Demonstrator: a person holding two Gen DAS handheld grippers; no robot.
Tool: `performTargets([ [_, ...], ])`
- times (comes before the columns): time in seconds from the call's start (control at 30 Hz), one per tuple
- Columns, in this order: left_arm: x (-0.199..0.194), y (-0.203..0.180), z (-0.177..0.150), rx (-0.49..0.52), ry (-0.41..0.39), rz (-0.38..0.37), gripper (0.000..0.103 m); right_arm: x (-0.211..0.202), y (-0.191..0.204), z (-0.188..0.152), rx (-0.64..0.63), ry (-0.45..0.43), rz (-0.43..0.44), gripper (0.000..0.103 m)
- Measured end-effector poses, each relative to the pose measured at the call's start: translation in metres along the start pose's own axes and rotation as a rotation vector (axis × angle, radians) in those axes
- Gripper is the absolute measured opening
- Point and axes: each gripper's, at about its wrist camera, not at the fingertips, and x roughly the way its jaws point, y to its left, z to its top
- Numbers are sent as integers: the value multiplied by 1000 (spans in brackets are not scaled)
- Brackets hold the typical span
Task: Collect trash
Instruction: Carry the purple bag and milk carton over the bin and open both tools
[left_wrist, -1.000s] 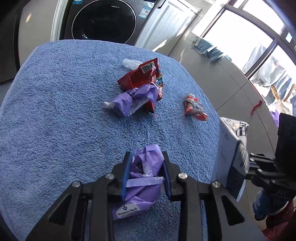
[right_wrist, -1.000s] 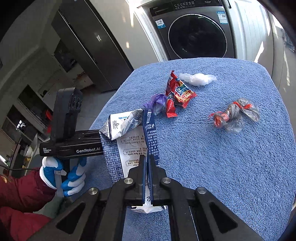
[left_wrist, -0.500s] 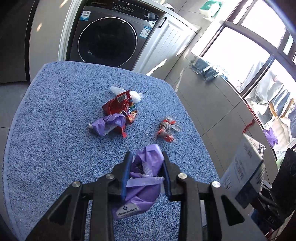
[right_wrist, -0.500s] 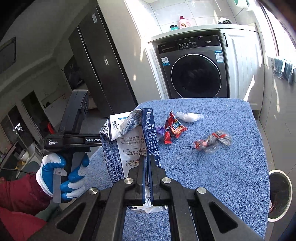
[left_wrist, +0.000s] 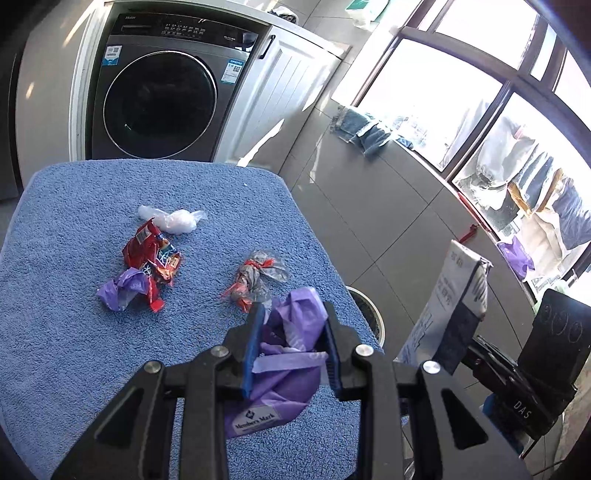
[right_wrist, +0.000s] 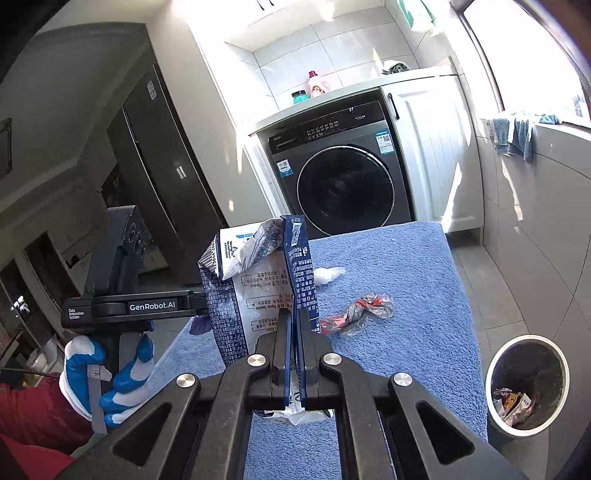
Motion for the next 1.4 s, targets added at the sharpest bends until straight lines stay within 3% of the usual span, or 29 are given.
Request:
performTargets([
  [0.33, 63, -71, 39, 146, 67, -62, 28, -22, -99, 13, 166, -50, -127, 3],
  [0.83, 232, -185, 53, 346, 274, -141, 28, -55, -249, -6, 362, -15, -416, 3],
  [1.0, 286, -208, 52, 360, 330, -132, 28, -50, -290, -16, 419, 21, -499, 4],
  [1.3, 355, -213, 52, 310, 400, -116, 32, -27, -339, -28, 462, 94, -592, 6],
  [1.4, 370, -213, 54, 294, 418, -116, 42, -22, -347, -32, 474, 116, -622, 10],
])
